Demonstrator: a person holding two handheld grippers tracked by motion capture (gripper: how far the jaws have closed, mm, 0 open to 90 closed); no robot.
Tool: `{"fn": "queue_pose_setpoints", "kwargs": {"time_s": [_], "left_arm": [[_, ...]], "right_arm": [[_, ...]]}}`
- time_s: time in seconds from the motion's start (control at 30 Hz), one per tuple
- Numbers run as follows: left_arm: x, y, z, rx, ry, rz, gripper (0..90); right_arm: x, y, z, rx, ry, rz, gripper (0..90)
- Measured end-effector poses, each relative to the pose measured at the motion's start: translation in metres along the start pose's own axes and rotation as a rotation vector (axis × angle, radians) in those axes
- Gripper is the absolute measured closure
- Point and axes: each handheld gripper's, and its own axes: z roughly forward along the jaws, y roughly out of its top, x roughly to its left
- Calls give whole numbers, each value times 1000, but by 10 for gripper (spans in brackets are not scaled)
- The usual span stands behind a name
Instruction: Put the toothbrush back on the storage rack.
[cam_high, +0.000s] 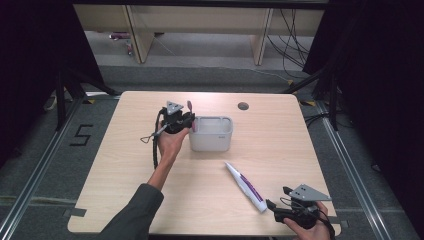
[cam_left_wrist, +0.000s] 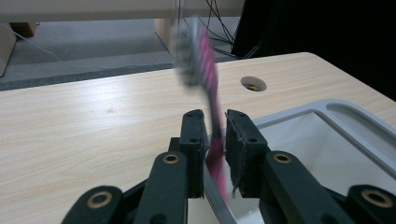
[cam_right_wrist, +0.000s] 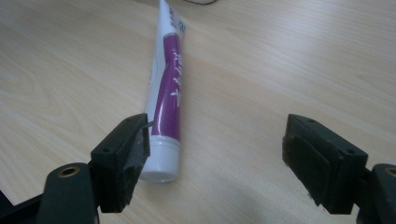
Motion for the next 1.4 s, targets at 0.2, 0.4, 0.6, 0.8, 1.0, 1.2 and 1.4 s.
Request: {"fn": "queue_pose_setpoints", "kwargs": {"time_s": [0.2,0.4,0.6,0.8,1.0,1.2,1.4], "left_arm": [[1,1,-3,-6,3,-3,740],[0,6,-12,-9,-13,-4,690],[-1,9,-21,4,-28,-34,590],[-1,12,-33,15,-39,-45,545],[-2,14,-43,30,-60,-52,504],[-5,13,-51,40,-81,-50,462],[-5,13,-62,49,-95,-45,439]], "right_arm": [[0,0,0,0,-1,1,237],[0,0,0,1,1,2,237],[1,0,0,0,5,12,237],[0,0,0,-3,-3,3,237],[0,0,0,-3,-6,-1,238],[0,0,0,-4,-12,-1,237],[1,0,1,-3,-1,12,237]]}}
